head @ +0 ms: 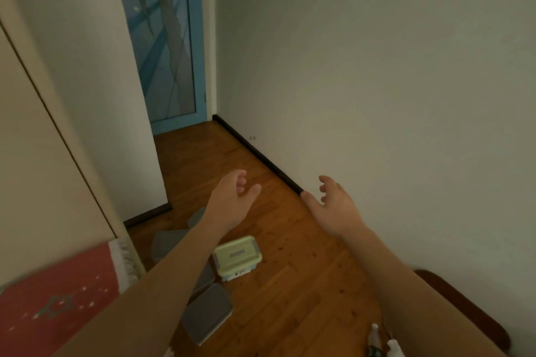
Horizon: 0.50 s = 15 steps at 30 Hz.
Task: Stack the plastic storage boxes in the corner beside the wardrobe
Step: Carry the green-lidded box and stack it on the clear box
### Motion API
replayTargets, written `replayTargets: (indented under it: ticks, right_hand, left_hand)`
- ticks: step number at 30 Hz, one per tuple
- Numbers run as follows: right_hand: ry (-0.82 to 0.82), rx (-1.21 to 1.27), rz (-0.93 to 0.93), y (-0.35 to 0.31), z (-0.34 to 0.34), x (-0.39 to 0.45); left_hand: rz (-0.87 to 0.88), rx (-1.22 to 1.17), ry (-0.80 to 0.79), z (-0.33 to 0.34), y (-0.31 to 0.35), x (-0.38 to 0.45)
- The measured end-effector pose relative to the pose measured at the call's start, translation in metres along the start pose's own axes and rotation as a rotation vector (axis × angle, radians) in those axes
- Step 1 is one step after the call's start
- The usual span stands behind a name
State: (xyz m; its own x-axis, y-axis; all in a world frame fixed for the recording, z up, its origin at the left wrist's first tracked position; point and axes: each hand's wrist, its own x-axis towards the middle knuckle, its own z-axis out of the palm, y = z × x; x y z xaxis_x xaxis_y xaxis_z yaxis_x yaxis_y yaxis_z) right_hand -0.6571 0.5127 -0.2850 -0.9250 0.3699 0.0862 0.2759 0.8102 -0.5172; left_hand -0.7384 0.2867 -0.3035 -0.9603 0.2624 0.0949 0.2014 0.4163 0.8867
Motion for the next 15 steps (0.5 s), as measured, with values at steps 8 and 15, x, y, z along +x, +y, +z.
replayTargets:
  ticks: [8, 15]
  right_hand:
    - [-0.055, 0.015, -0.017, 0.006, 0.024, 0.068]
    - [-0.146, 0.039, -0.042, 0.017, 0.049, 0.129]
  left_hand:
    - [-0.077, 0.003, 0.024, 0.005, -0.019, 0.051]
    - [-0.135, 0.054, 0.022, 0.021, -0.043, 0.094]
